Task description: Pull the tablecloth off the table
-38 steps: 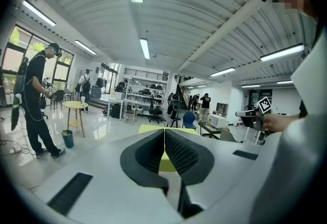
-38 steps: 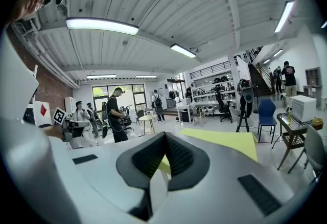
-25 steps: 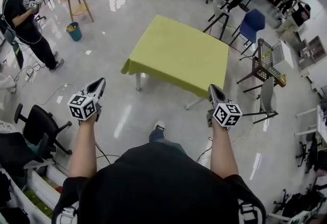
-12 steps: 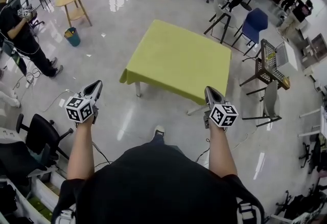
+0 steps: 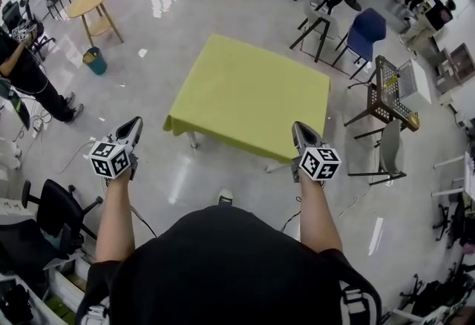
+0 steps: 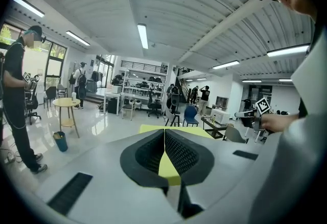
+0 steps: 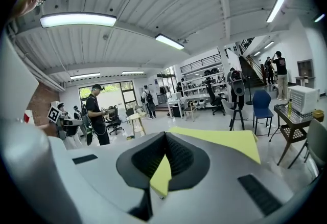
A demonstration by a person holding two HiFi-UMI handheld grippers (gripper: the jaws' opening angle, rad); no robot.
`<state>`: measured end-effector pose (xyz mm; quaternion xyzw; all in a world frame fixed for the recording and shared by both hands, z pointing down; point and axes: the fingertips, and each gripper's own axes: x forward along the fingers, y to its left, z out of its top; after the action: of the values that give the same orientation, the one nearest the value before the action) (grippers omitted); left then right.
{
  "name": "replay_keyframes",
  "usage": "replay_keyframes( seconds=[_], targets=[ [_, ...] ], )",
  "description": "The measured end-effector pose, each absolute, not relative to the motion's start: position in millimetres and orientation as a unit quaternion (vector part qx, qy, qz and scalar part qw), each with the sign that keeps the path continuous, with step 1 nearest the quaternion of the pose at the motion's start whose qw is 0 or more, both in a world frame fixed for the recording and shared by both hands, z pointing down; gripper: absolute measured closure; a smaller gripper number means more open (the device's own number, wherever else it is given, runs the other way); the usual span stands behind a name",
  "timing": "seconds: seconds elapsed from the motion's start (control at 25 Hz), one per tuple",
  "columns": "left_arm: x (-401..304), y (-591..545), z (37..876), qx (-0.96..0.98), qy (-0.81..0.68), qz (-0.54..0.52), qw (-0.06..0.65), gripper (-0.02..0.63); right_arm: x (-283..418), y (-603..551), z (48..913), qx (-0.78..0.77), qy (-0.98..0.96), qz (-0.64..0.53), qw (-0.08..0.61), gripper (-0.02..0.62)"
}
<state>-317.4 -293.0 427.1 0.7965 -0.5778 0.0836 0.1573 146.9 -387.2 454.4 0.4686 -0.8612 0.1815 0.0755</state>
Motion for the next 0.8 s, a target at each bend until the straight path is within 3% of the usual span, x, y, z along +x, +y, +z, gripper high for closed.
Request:
replay_keyframes(
  seconds=[0.8],
  targets=[
    [-262.8, -421.9, 417.1, 0.807, -0.566, 0.091, 0.141, 0.583, 253.9, -478.9, 450.7, 0.513, -0.838, 0.185, 0.035, 0.574]
  ],
)
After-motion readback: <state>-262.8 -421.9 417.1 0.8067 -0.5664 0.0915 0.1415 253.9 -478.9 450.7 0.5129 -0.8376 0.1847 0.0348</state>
